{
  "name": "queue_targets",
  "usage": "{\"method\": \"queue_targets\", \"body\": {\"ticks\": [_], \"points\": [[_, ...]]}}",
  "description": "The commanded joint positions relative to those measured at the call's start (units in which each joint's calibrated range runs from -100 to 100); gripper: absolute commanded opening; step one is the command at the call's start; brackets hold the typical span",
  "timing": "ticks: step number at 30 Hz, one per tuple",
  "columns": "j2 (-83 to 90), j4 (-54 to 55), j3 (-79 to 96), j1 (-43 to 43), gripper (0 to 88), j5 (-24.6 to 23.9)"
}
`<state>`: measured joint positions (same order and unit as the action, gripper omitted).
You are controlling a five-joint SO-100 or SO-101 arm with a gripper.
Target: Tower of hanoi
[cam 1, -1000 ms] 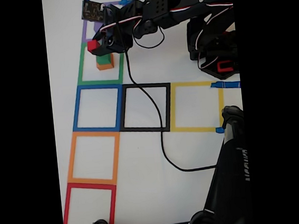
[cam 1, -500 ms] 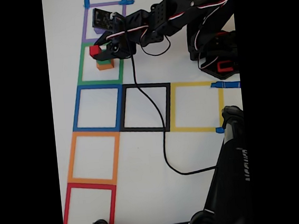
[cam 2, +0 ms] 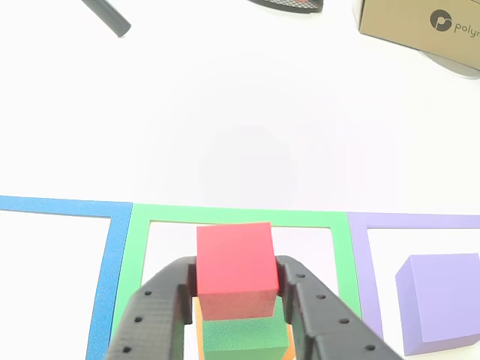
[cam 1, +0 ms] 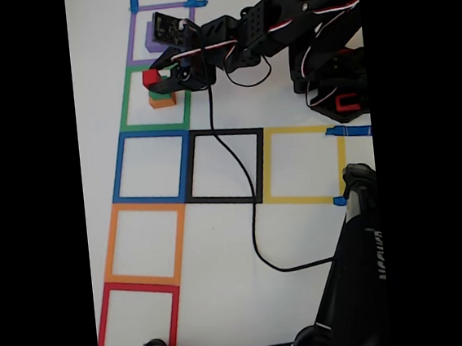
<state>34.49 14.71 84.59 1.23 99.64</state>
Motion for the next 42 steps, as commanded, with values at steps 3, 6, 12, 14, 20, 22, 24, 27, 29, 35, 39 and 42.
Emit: {"method": "queue_targets", "body": {"ticks": [3,6,12,14,20,22,24,27,29,35,39,42], "points": [[-1.2,2.3,0.0,2.1,1.3,0.4],[-2.1,3.3,0.4,2.7,1.3,0.4],[-2.3,3.8,1.2,2.8,1.3,0.4],[-2.1,3.9,1.5,2.4,1.3,0.4],[-2.6,4.7,1.9,2.2,1.3,0.4],[-3.0,5.2,1.9,2.3,1.3,0.4],[-3.6,5.9,1.9,2.3,1.3,0.4],[-4.3,6.7,1.9,2.3,1.3,0.4],[-4.7,7.2,1.9,2.1,1.3,0.4],[-5.9,8.3,1.9,1.6,1.4,0.4],[-6.8,9.1,2.1,1.9,2.5,0.4],[-7.2,9.6,2.4,2.2,4.6,0.4]]}}
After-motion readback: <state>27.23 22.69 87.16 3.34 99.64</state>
